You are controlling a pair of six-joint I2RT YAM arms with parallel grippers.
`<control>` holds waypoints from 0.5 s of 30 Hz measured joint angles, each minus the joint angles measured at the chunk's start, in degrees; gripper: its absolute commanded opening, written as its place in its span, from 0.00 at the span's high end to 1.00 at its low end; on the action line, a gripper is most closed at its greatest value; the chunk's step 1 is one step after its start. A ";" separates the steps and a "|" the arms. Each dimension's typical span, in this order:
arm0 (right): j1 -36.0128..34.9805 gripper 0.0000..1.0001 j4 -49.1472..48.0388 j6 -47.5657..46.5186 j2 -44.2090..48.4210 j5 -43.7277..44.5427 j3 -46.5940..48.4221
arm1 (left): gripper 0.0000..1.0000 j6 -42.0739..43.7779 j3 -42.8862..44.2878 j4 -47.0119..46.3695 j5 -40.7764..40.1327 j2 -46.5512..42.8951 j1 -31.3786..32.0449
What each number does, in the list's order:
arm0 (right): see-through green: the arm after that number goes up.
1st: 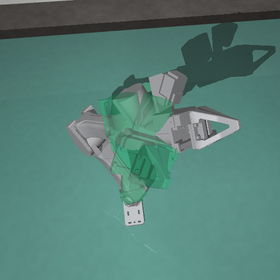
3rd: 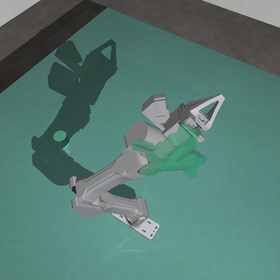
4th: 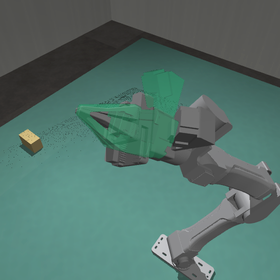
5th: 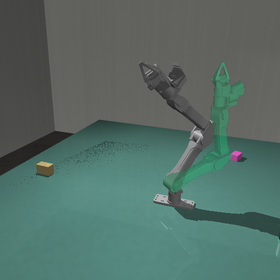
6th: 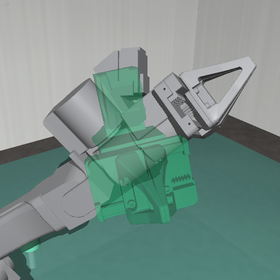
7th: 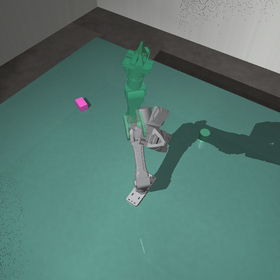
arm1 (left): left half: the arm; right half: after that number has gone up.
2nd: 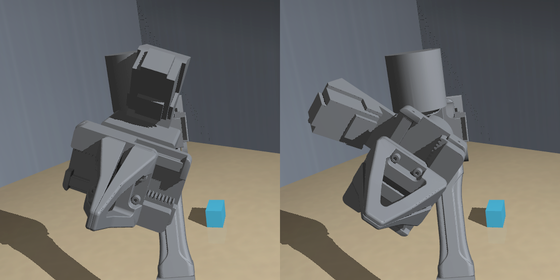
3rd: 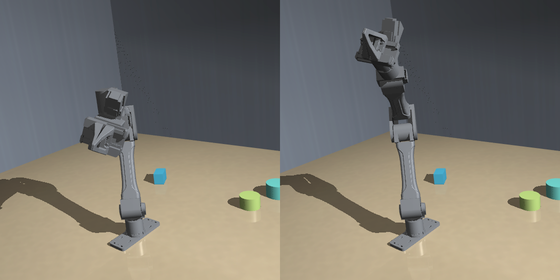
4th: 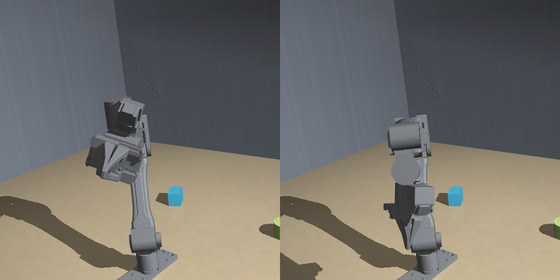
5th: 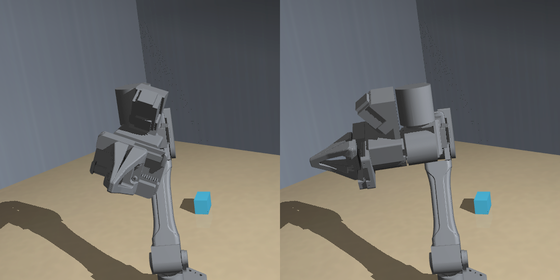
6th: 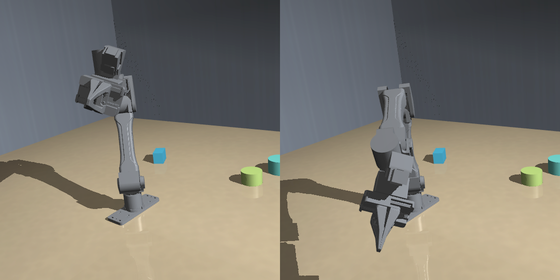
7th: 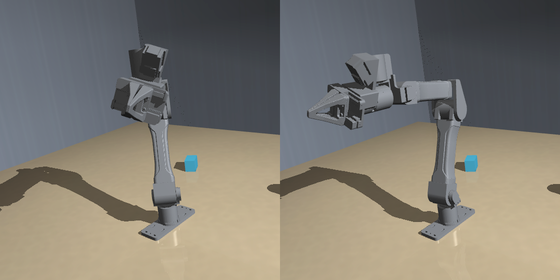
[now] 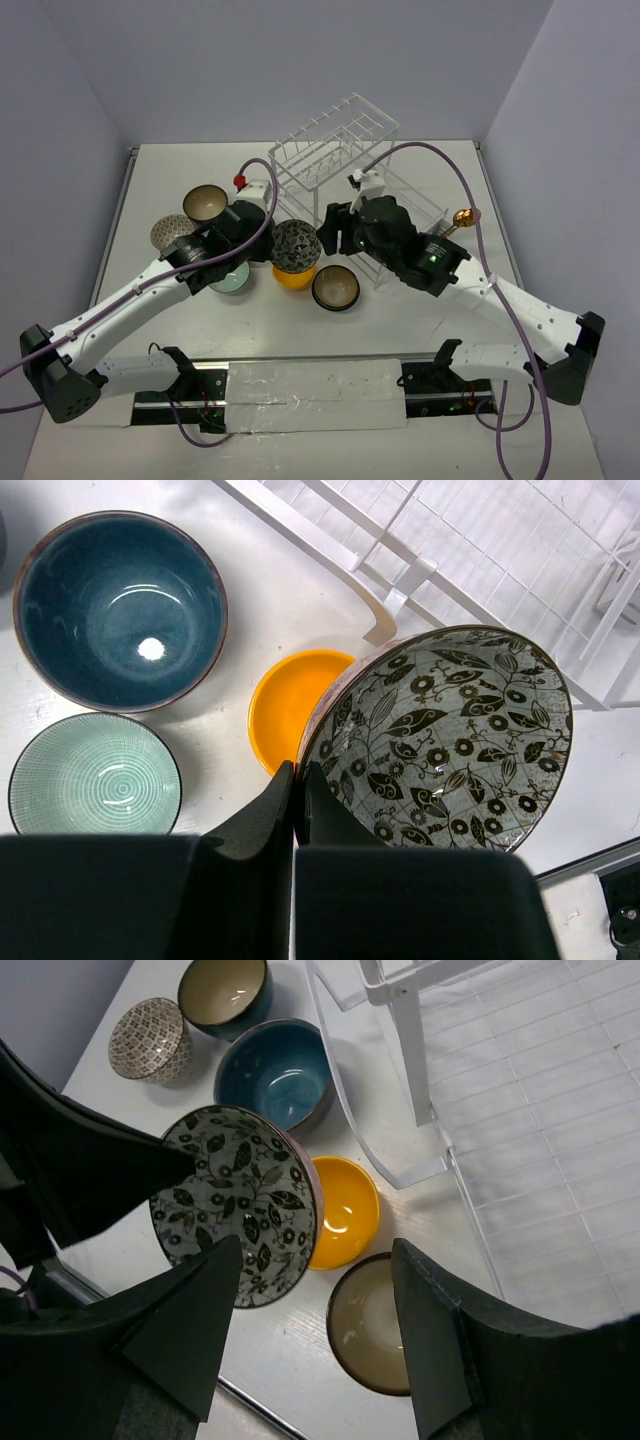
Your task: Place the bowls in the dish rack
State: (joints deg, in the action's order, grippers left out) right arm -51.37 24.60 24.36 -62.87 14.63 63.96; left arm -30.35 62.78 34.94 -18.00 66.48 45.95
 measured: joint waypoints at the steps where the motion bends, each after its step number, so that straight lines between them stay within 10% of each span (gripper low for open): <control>1: -0.52 0.33 0.15 0.04 -1.38 0.42 1.25 | 1.00 0.17 0.15 0.07 -0.22 -0.02 0.17; 15: -2.16 0.49 1.60 -0.04 -13.27 3.34 6.67 | 1.00 1.18 1.11 0.04 -1.60 -0.52 0.66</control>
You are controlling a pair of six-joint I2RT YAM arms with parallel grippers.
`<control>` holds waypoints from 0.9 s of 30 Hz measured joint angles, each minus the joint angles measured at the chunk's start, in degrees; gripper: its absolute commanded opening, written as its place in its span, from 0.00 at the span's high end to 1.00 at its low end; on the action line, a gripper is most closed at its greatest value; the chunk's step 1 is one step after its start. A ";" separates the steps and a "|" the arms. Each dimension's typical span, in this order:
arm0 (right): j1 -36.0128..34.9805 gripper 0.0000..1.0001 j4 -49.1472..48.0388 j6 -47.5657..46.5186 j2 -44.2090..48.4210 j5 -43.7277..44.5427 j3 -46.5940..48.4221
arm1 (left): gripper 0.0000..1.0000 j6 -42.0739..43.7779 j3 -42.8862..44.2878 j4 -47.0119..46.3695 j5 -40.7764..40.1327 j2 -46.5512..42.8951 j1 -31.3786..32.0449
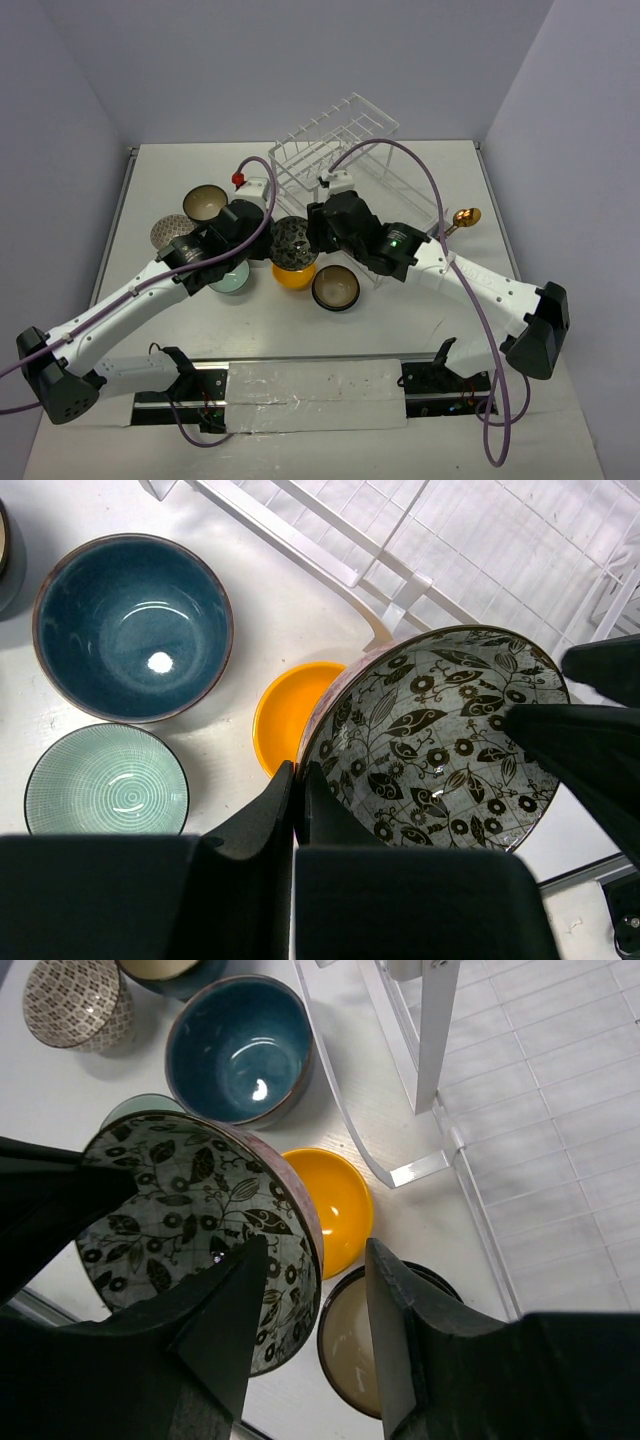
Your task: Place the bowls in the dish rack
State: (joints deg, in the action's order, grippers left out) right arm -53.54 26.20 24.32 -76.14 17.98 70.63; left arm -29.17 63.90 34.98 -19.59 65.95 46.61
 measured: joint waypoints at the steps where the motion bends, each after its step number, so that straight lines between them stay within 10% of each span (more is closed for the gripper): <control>1: -0.02 0.52 0.04 0.00 -0.44 0.02 0.11 | 1.00 0.00 0.00 0.00 0.00 -0.13 0.00; 18: -0.70 1.00 0.44 -2.54 -3.13 0.76 1.27 | 0.98 0.20 0.00 -0.17 -0.24 -1.01 0.00; 23: -0.98 1.00 0.94 -3.30 -3.13 3.15 1.75 | 0.33 -1.11 0.00 -0.98 -1.40 -1.22 0.04; 27: -1.07 1.00 3.06 -4.87 -3.13 7.98 3.56 | 0.03 -3.50 -0.22 -3.28 -3.65 -3.21 -0.02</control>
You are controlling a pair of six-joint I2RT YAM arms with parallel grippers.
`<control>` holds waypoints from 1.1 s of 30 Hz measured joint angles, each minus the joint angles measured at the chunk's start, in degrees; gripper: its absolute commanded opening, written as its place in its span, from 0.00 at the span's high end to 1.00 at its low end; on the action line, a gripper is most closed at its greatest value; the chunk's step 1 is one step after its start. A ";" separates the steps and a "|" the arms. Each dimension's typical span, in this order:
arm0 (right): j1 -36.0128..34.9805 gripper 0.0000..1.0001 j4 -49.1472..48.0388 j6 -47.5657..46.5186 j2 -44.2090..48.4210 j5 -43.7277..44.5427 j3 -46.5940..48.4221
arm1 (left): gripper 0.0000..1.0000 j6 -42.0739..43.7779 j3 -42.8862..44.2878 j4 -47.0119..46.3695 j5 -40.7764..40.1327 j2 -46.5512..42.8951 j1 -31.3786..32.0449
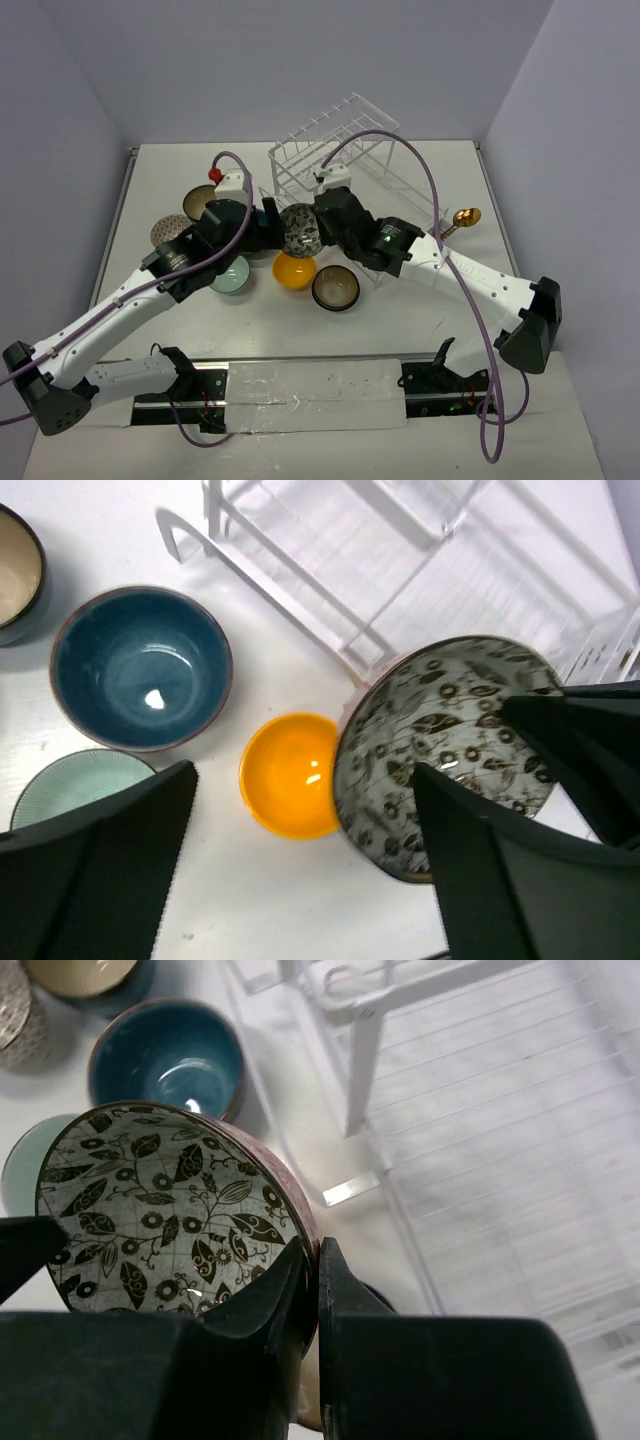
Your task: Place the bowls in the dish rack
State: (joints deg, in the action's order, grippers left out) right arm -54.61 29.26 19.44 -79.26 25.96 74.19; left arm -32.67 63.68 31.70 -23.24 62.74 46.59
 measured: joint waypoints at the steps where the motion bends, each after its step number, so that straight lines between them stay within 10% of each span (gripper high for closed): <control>1: 0.00 1.00 0.42 -0.68 0.00 1.36 0.83 | 0.01 -0.92 -0.20 -0.66 -0.61 -0.74 -0.17; 10: 0.00 1.00 -3.58 -16.57 -0.81 17.33 12.85 | 0.01 -3.80 -2.01 -1.44 1.18 -7.48 -17.97; 18: -0.02 1.00 -38.32 -54.62 -9.81 31.78 14.27 | 0.01 -1.14 -6.60 -1.68 7.89 -10.82 -33.18; 33: 0.28 1.00 -66.79 -90.18 -30.77 34.23 21.62 | 0.01 2.05 -15.89 -2.21 13.05 -14.19 -40.63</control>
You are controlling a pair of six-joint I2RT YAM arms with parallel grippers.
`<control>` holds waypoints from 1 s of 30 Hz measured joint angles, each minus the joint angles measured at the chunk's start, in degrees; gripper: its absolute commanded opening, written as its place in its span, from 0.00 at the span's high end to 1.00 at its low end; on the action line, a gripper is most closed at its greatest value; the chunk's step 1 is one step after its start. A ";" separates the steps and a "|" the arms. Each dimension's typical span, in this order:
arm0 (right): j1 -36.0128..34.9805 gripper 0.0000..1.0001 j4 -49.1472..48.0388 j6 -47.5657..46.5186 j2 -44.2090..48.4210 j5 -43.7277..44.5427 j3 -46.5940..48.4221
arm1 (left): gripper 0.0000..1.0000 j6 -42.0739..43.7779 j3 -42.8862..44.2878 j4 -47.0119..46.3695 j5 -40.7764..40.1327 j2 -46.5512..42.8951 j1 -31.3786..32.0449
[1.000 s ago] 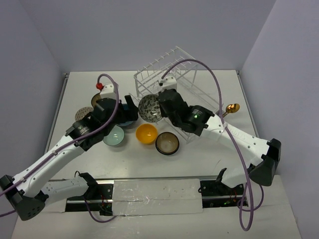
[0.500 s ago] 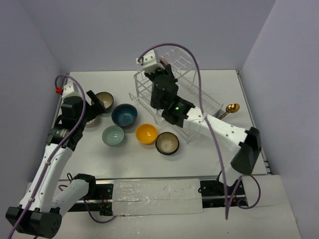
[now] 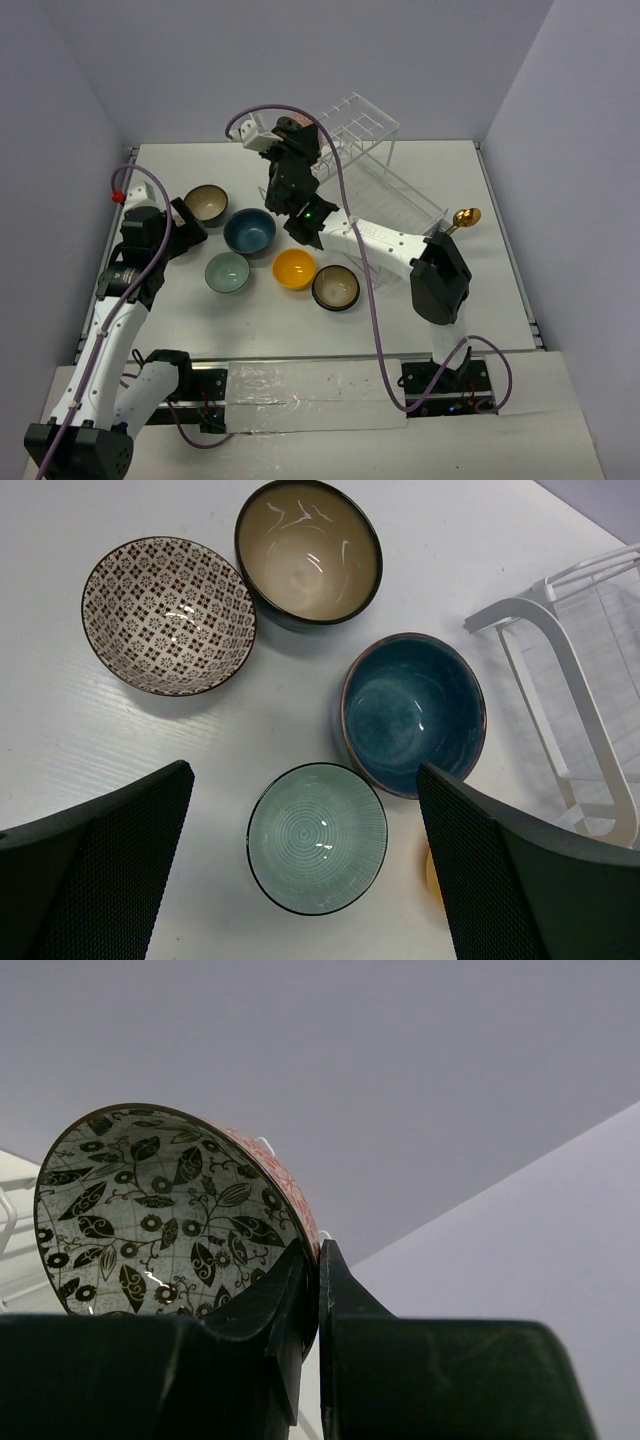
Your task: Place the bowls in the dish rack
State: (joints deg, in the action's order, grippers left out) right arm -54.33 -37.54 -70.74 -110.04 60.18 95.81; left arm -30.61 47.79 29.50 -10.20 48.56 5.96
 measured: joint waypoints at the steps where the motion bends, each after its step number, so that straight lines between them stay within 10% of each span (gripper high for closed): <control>1: 0.04 1.00 -0.68 -0.79 -0.13 -0.22 0.04 | 0.01 0.00 0.00 -0.02 0.04 -0.04 0.00; 30: 2.71 1.00 0.39 -1.55 -6.47 -2.12 1.36 | 0.01 0.17 -0.57 -0.11 1.38 -0.26 0.00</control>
State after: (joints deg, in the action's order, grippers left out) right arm -51.62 -37.15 -72.29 -116.51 58.06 97.17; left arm -30.44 47.22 29.39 -8.82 48.29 5.96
